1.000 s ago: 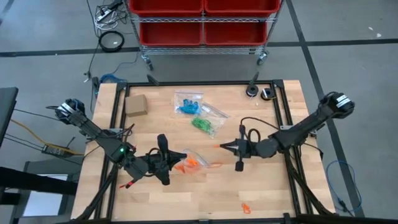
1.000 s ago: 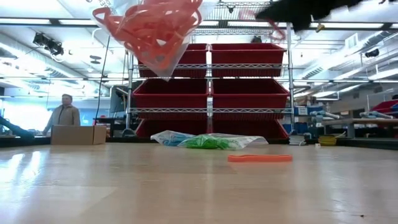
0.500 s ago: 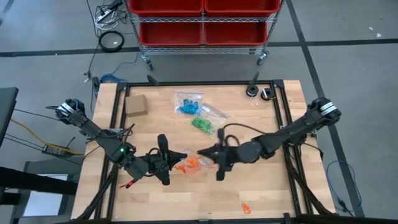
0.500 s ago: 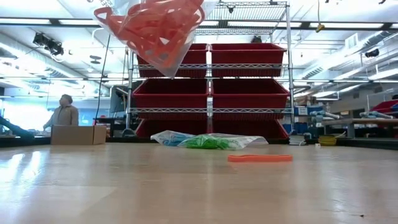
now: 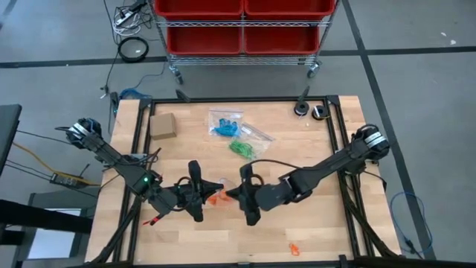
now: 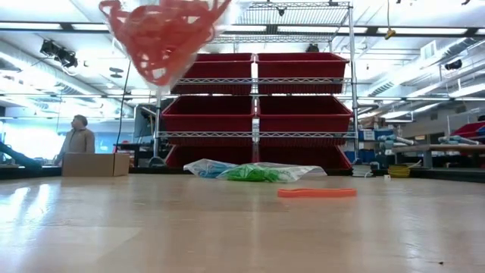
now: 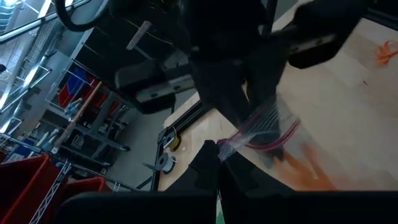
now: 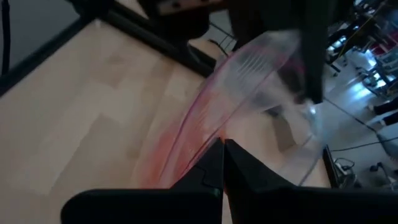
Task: Sort rubber bands
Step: Put the orange rubber band into the transparent zip bag
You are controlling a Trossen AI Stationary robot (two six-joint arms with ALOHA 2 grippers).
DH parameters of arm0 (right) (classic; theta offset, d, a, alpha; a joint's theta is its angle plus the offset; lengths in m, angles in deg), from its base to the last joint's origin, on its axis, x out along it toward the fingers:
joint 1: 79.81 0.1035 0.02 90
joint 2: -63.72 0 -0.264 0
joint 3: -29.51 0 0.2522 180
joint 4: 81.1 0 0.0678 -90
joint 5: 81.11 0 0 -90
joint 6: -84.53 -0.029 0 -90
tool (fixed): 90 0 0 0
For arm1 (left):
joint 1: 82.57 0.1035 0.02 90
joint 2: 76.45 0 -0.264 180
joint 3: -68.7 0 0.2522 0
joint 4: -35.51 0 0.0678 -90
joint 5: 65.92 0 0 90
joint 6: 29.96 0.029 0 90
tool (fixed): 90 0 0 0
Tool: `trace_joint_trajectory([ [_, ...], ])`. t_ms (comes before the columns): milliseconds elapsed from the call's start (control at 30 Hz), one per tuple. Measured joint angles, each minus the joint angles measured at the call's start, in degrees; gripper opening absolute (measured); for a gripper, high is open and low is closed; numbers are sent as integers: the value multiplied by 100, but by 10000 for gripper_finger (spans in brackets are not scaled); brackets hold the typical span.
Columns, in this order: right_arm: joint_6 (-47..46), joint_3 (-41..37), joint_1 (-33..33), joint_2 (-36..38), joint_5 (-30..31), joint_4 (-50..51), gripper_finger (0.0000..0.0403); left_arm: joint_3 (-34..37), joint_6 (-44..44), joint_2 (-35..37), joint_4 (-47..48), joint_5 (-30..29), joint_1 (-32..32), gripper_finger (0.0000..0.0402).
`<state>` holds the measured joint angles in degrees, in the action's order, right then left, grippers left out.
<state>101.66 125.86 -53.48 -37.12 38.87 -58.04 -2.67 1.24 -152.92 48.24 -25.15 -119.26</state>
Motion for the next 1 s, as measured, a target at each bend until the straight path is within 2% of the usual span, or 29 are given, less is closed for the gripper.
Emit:
trace_joint_trajectory([
  [133, -15, 0, 52, 192, 26, 29, 17, 0, 0, 0, -17, -1, 0, 6],
  [467, -361, 2, 344, 534, 76, 231, 155, 0, 0, 0, -44, 0, 0, 6],
  [567, -428, 2, 529, 656, 520, 533, 177, 0, 0, 0, -44, -2, 0, 6],
  [700, -1181, 2, 769, 872, 1200, 1644, 185, 0, 0, 0, -39, -2, 0, 6],
  [833, -2492, -335, 888, 1005, 1273, 2623, 177, 0, 0, 0, -39, -2, 0, 6],
  [933, -3145, -915, 933, 998, 1139, 2624, 171, 0, 0, 0, -39, -2, 0, 6],
  [1000, -3410, -1434, 942, 975, 995, 2175, 169, 0, 1, 0, -39, -2, 0, 6],
])
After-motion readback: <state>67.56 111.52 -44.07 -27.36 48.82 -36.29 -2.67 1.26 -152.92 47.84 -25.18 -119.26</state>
